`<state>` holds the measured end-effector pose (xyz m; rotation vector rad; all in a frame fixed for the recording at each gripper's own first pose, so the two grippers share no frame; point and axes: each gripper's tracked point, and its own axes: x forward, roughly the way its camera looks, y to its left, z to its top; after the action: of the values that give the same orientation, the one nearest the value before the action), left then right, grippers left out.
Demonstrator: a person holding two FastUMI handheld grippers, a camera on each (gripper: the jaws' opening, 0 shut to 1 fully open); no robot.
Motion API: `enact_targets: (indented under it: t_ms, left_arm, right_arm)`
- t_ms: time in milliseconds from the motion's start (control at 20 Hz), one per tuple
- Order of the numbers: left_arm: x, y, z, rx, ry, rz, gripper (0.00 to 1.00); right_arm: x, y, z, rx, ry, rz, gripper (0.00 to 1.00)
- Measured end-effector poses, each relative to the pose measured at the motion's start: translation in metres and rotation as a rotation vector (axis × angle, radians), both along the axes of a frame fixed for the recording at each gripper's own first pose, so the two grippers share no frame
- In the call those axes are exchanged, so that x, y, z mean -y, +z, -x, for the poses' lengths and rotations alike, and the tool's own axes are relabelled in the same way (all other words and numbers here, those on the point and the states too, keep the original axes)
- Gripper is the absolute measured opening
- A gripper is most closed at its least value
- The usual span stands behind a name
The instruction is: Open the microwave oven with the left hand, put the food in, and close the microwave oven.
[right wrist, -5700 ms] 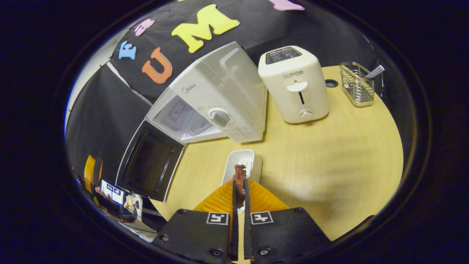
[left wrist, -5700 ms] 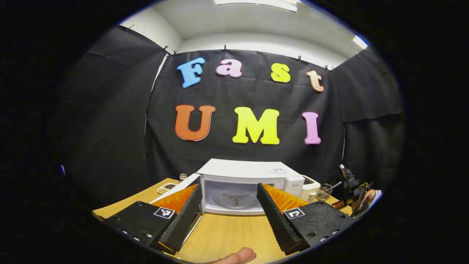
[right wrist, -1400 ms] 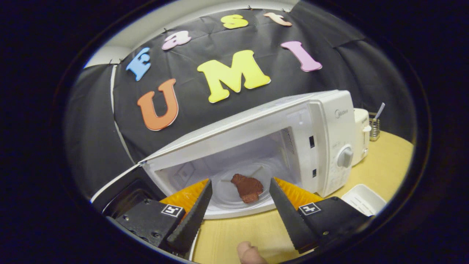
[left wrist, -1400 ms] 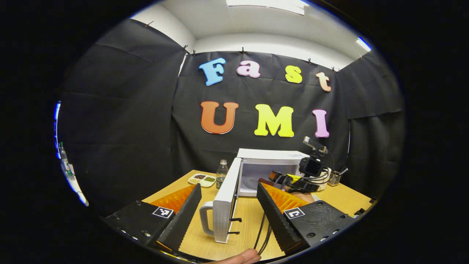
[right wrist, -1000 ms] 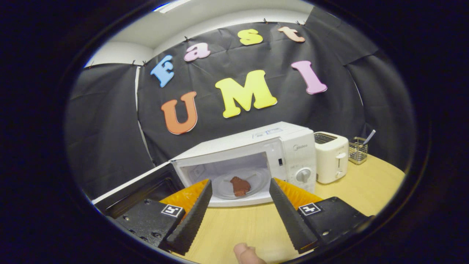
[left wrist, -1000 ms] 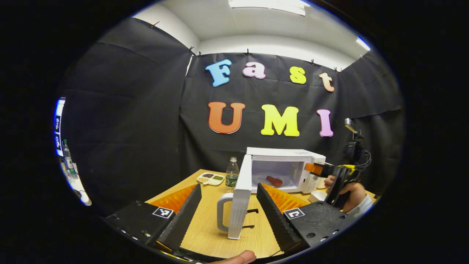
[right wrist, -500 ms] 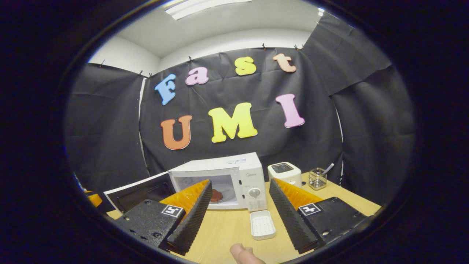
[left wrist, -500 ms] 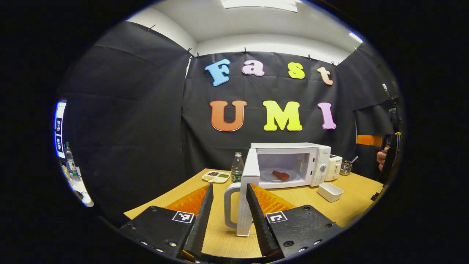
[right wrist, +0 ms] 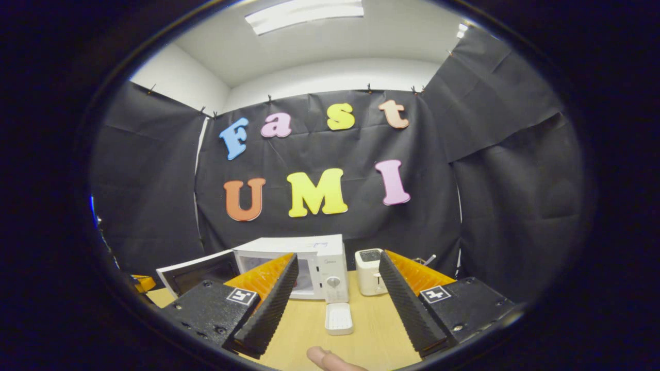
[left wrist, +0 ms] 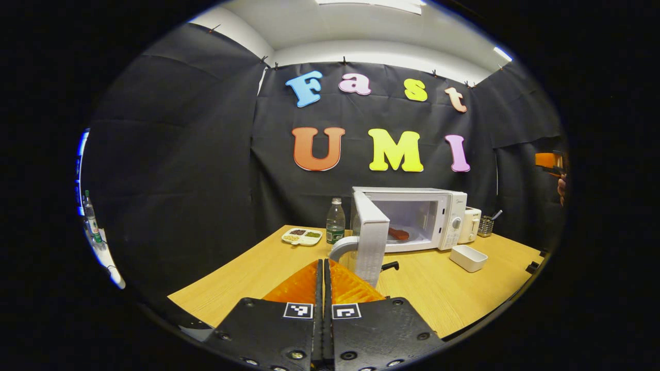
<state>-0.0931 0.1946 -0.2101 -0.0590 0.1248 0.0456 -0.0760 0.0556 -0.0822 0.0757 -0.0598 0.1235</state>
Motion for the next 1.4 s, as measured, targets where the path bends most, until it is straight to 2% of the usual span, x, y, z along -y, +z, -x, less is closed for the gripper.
enact_targets:
  t_ms: [50, 100, 150, 550, 700, 1050, 1400]
  left_arm:
    - [-0.001, -0.004, -0.006, -0.003, -0.006, 0.007, 0.00]
    - [-0.003, -0.009, -0.012, -0.007, -0.007, 0.004, 0.10]
    - [-0.008, -0.015, -0.018, -0.014, -0.003, -0.007, 0.00]
    - [-0.004, -0.054, -0.054, -0.053, -0.046, 0.047, 0.00]
    - [0.017, -0.054, -0.056, -0.038, -0.089, 0.083, 0.00]
    - [0.078, -0.043, -0.062, -0.016, -0.186, 0.093, 0.00]
    - [0.150, -0.030, -0.075, 0.006, -0.274, 0.051, 0.00]
  right_arm:
    - [-0.006, 0.003, 0.003, -0.001, 0.009, -0.001, 1.00]
    - [-0.004, 0.005, 0.006, 0.004, 0.015, -0.004, 1.00]
    - [-0.004, 0.007, 0.007, 0.012, 0.019, -0.002, 1.00]
    - [0.000, 0.006, 0.018, 0.017, 0.026, 0.007, 1.00]
    - [0.007, 0.002, 0.014, 0.005, 0.005, -0.002, 1.00]
    - [0.020, -0.014, 0.010, -0.037, 0.013, -0.029, 1.00]
    - [0.047, -0.018, -0.002, -0.060, -0.024, -0.048, 1.00]
